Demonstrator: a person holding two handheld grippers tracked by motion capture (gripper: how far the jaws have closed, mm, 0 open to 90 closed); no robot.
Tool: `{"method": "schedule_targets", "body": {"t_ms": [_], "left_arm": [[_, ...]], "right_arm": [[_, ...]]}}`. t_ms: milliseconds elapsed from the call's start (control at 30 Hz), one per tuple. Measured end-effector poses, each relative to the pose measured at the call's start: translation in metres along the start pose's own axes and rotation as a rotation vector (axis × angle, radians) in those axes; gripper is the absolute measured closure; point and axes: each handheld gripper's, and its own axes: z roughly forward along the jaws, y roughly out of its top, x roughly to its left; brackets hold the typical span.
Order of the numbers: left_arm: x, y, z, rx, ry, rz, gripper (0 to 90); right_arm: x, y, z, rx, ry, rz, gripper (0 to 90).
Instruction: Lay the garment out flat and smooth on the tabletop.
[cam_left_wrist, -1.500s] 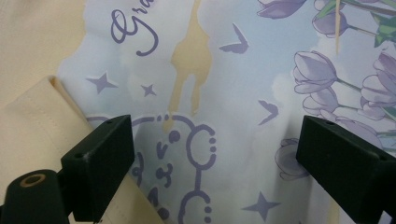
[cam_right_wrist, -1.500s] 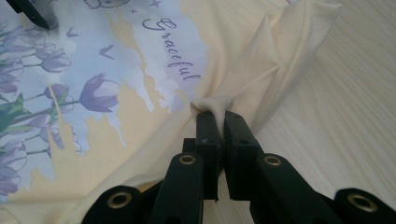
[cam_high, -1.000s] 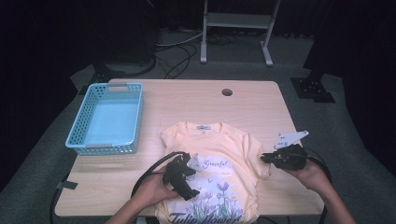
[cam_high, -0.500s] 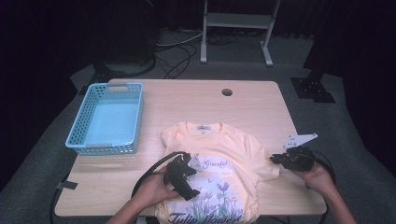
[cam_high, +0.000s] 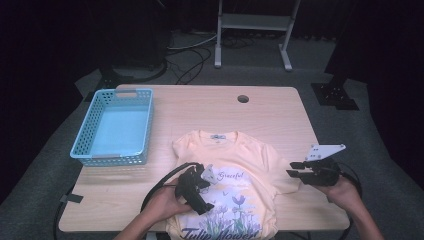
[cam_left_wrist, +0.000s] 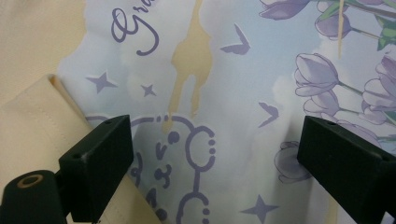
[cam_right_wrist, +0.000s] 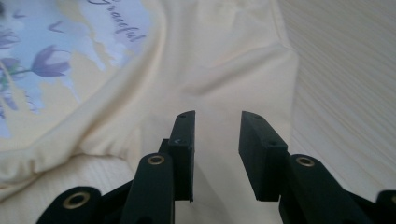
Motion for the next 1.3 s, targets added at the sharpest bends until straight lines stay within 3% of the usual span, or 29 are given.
{"method": "schedule_targets", "body": {"t_ms": [200, 333, 900, 1100, 1300], "left_arm": [[0.001, -0.002, 0.000, -0.012, -0.004, 0.001, 10.1], [0.001, -0.003, -0.001, -0.018, -0.007, 0.008, 10.0], [0.002, -0.007, -0.002, -0.041, -0.018, 0.022, 10.1], [0.002, -0.007, -0.002, -0.034, -0.023, 0.027, 10.1], [0.003, -0.007, -0.003, -0.030, -0.026, 0.029, 10.1]], "right_arm": [[0.024, 0.010, 0.014, 0.034, 0.044, -0.046, 62.2], [0.038, 0.016, 0.022, 0.039, 0.063, -0.045, 61.9], [0.086, 0.037, 0.028, 0.066, 0.009, -0.128, 57.1], [0.101, 0.053, 0.039, 0.053, 0.042, -0.149, 55.8], [0.111, 0.066, 0.062, 0.070, 0.083, -0.174, 52.9]]}}
